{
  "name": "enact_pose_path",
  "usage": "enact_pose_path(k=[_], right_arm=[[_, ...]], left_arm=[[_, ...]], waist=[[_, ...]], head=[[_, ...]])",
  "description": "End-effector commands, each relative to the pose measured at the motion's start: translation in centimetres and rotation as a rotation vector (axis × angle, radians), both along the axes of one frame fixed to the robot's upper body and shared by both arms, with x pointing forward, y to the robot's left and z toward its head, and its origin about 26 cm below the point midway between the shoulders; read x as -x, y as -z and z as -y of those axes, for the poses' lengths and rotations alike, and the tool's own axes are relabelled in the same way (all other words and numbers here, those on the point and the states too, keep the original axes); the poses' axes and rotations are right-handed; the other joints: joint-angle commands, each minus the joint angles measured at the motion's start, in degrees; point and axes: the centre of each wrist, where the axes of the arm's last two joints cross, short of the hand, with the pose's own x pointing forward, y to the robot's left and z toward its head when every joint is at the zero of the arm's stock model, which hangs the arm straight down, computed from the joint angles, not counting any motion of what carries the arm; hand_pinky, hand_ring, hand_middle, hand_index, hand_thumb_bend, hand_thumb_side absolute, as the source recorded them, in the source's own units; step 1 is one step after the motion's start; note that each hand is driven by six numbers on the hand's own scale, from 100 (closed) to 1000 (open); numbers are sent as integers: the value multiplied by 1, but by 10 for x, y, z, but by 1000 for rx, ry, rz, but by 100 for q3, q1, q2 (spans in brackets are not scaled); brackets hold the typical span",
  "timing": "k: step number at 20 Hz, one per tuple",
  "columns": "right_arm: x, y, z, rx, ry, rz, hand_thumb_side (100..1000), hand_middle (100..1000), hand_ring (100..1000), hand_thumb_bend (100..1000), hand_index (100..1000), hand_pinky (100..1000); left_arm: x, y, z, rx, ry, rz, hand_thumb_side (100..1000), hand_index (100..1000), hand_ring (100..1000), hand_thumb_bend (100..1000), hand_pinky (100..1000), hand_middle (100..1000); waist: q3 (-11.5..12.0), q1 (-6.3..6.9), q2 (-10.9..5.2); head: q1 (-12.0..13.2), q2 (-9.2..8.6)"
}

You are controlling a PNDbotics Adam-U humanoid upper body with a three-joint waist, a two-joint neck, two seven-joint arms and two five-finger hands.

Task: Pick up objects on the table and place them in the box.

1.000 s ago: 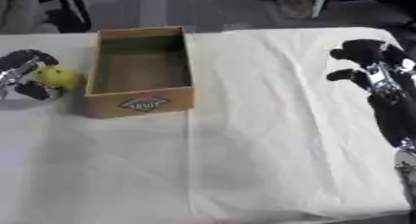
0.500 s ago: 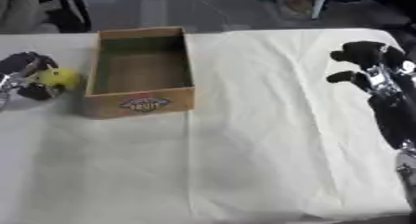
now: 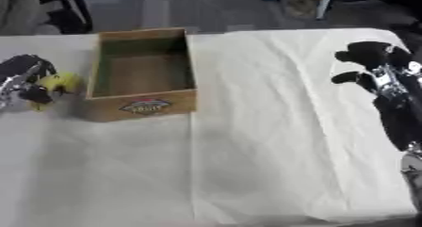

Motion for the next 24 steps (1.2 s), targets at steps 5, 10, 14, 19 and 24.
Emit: enact_pose_path(k=[5, 10, 14, 19, 24], right_arm=[[0, -7, 2, 7, 8, 22, 568, 630, 810, 100, 729, 621], [0, -5, 4, 7, 17, 17, 568, 630, 810, 100, 729, 621], [0, -3, 3, 8, 11, 9, 572, 631, 810, 100, 729, 620], [-1, -4, -1, 10, -9, 7, 572, 631, 810, 100, 729, 620], [-2, -4, -3, 10, -22, 8, 576, 632, 810, 100, 728, 620]], left_arm=[[-4, -36, -3, 52, -15, 198, 198, 400, 314, 100, 518, 174], [-8, -76, 9, 122, 48, 309, 202, 405, 324, 100, 524, 176], [-14, -97, 37, 181, 151, 355, 208, 417, 334, 100, 532, 186], [-22, -102, 83, 211, 287, 347, 206, 434, 349, 100, 542, 202], [-26, -92, 113, 182, 371, 305, 202, 447, 359, 100, 547, 217]], waist=[[-7, -16, -108], [20, -15, -133], [10, -20, -153], [-96, -25, -162], [-237, -16, -129]], head=[[3, -32], [12, -5], [44, 13], [145, 21], [219, 1]])
